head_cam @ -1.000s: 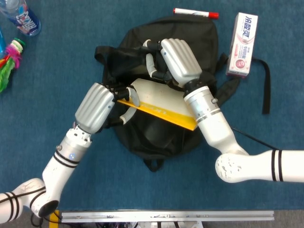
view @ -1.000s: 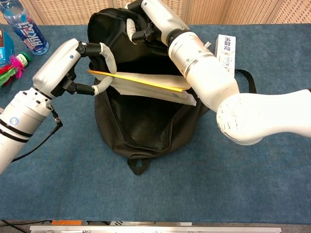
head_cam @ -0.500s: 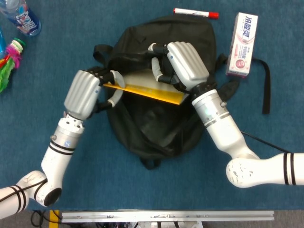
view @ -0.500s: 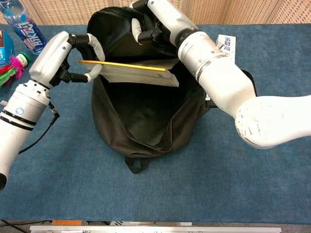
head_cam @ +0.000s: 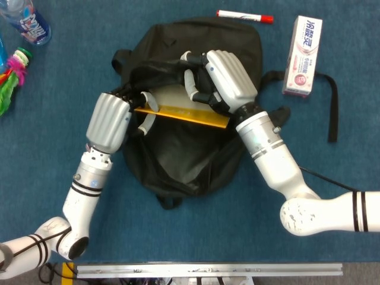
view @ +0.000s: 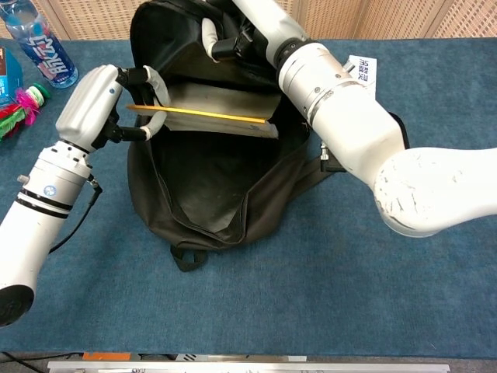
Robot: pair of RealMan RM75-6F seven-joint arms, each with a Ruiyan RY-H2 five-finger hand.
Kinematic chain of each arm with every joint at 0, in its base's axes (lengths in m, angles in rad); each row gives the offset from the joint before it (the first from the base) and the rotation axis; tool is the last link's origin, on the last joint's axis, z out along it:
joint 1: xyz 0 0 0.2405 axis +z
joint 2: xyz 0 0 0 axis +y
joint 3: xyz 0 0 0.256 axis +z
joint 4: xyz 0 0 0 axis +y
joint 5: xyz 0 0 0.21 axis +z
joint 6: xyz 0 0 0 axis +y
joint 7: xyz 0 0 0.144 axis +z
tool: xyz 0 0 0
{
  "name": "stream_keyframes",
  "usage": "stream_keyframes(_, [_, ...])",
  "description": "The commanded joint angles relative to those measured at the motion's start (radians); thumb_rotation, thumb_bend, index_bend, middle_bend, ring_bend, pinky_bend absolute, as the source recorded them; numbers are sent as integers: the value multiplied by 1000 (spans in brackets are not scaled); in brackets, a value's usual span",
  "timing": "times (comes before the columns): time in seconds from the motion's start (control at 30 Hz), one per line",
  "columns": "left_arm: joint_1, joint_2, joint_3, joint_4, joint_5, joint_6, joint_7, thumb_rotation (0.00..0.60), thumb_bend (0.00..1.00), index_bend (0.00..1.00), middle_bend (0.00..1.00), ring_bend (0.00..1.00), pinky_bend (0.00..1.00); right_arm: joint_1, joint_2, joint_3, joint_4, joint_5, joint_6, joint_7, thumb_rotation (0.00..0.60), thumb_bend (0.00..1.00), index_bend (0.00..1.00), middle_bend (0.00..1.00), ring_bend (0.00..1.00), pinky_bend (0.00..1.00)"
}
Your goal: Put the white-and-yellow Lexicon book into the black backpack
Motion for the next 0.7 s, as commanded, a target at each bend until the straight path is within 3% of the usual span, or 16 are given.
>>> stream_keyframes(0.03, [-11, -29, 0, 31, -3, -7, 28, 600, 405, 656, 582, 537, 552, 2, -1, -1, -2, 3, 0, -1, 600, 626, 696, 629, 616, 781])
stream_keyframes(0.7, [-78, -185, -46, 213, -43, -19, 193, 600, 404, 655, 582, 543, 554, 3, 0, 1, -15, 10, 9, 14, 600, 626, 695, 628, 618, 781])
